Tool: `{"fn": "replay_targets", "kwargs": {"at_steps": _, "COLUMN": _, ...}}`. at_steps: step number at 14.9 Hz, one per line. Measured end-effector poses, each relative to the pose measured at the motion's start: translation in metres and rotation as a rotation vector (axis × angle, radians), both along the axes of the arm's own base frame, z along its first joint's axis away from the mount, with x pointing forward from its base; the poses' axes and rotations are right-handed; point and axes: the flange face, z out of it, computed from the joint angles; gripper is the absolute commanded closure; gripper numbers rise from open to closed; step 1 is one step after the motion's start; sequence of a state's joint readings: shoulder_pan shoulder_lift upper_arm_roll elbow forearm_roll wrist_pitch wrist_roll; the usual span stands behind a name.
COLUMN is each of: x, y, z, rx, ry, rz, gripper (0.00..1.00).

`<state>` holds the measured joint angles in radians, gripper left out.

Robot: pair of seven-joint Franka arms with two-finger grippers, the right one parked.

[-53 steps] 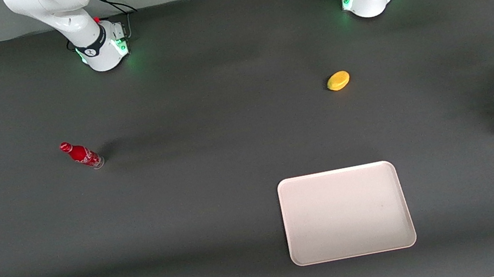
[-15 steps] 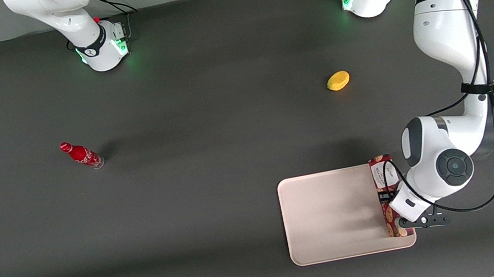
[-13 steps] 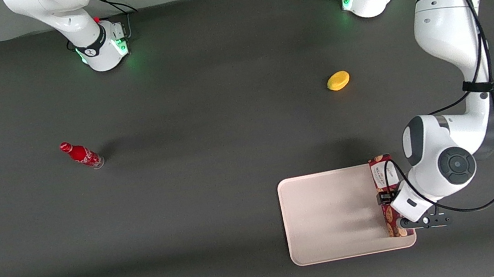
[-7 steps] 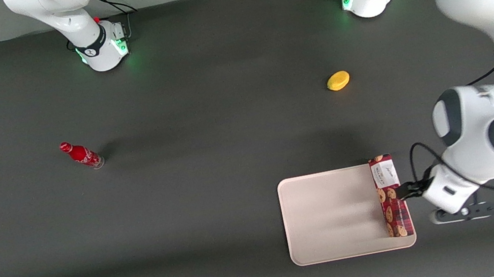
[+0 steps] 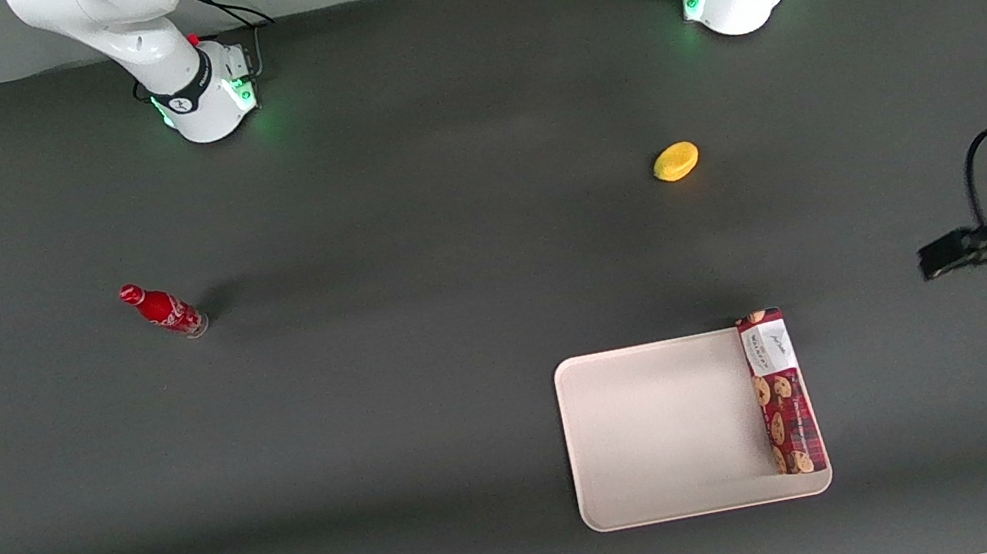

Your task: Place red cookie box on tray

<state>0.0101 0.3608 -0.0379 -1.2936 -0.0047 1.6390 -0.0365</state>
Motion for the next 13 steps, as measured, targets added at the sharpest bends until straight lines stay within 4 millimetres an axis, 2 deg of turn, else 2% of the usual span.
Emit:
{"fn": "replay_targets", "kwargs": {"at_steps": 2, "x": -0.027, "y": 0.011, "z": 0.032, "rx": 0.006, "ry": -0.013, "rz": 0.01, "gripper": 0.0}}
{"fn": "replay_targets", "kwargs": {"at_steps": 5, "x": -0.067, "y": 0.024, "z": 0.064, "rx": 0.014, "ry": -0.037, "rz": 0.008, "gripper": 0.0}}
{"fn": "replay_targets", "kwargs": {"at_steps": 7, "x": -0.091, "y": 0.03, "z": 0.082, "rx": 0.017, "ry": -0.039, "rz": 0.004, "gripper": 0.0}}
{"fn": "replay_targets", "kwargs": {"at_steps": 10, "x": -0.123, "y": 0.028, "z": 0.106, "rx": 0.02, "ry": -0.046, "rz": -0.002, "gripper": 0.0}}
{"fn": "replay_targets", "kwargs": {"at_steps": 13, "x": -0.142, "y": 0.025, "z": 0.118, "rx": 0.024, "ry": -0.06, "rz": -0.006, "gripper": 0.0}}
